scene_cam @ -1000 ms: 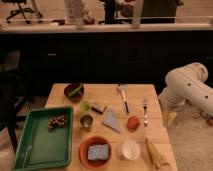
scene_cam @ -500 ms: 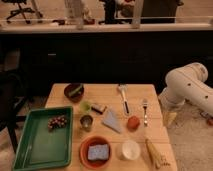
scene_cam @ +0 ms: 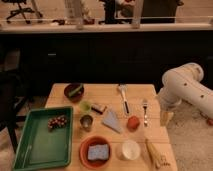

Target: Place towel in metal cup

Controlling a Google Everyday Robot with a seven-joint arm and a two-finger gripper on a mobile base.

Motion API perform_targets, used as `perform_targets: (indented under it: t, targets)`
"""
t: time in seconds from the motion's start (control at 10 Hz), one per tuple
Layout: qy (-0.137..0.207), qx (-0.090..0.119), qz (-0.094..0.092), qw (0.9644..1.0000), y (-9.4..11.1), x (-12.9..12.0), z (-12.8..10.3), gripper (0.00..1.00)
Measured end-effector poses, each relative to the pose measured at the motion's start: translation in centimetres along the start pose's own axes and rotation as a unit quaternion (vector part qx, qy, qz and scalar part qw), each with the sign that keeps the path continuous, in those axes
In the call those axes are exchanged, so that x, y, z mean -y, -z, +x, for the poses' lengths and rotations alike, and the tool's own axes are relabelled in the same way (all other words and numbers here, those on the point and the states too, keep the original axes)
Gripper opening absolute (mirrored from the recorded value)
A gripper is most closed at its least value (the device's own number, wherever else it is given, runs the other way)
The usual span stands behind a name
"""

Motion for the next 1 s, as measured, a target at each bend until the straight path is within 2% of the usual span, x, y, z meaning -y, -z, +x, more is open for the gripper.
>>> perform_targets:
  t: [0.2,0.3,0.4,0.5,0.6,0.7,0.9,1.0]
  targets:
    - [0.003,-0.003,0.007,1.0000,-0.9,0.6,-3.1,0.80]
    - [-0.014,-0.005,0.018,0.9997,-1.5,1.3,-5.0,0.80]
    - [-0.042,-0.005,0.029,0.9987,-1.8,1.6,-5.6,0.80]
    - [-0.104,0.004,0.045,0.9935,-2.0,1.9,-6.1,0.80]
    - [-0.164,0.017,0.054,0.9848,-2.3,2.1,-5.9,0.80]
    - [-0.207,0.028,0.061,0.9759,-2.5,2.2,-5.9,0.80]
    - [-0.264,0.044,0.069,0.9609,-2.8,2.6,-6.2,0.80]
    - [-0.279,0.049,0.071,0.9563,-2.9,2.6,-6.2,0.80]
